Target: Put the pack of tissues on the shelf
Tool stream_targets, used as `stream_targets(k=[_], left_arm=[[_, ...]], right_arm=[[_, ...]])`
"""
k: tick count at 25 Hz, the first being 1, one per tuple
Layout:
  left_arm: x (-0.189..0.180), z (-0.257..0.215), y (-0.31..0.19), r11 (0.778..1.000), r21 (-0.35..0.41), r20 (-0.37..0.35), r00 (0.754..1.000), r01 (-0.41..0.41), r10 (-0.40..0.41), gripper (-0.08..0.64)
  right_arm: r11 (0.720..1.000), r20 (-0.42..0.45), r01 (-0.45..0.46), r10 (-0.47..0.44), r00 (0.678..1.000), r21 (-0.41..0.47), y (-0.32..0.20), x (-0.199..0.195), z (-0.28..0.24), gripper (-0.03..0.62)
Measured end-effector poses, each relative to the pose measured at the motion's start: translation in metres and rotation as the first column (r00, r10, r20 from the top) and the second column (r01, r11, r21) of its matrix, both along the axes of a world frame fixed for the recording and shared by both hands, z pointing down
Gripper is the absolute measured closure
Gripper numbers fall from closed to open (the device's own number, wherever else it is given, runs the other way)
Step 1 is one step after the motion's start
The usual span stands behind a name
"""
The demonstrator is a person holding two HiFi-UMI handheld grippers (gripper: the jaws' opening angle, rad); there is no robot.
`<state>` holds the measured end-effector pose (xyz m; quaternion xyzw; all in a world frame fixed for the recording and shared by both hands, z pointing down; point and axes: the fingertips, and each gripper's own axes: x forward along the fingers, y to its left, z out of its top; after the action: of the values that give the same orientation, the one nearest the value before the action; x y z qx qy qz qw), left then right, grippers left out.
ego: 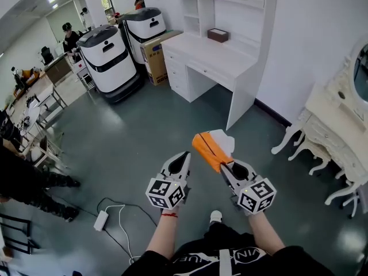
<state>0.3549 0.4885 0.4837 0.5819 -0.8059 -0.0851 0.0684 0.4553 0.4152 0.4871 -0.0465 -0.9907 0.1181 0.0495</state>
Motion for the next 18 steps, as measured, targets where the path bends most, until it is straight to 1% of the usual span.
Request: stream_targets(k=[3,10,14,18], left_arm=[[-0.019,0.001,-0.024,1.000,-0.003,-0.001,1.000,0.006,-0.006,0.552],[-0.062,0.005,-0.080,0.999,0.003,-0.004,0.999,0.032,-0.032,0.552],[-0.079,0.005,-0.105,0.999,0.018,-0.002,0.999,0.043,-0.043,0.552],[-0.086,0.012,-0.123,0.999,0.007,-0.010,0.999,0.044,-0.044,0.552]], right_arm=[[1.000,-0.005,-0.002,0.002,1.000,-0.008,-0.028,-0.020,0.002,0.500],[0.999,0.005,0.028,-0.028,1.000,-0.019,-0.087,-0.061,0.004,0.500],[0.999,0.020,0.041,-0.041,0.999,-0.015,-0.113,-0.078,0.003,0.500],[0.999,0.020,0.042,-0.042,0.999,-0.032,-0.130,-0.088,0.007,0.500]])
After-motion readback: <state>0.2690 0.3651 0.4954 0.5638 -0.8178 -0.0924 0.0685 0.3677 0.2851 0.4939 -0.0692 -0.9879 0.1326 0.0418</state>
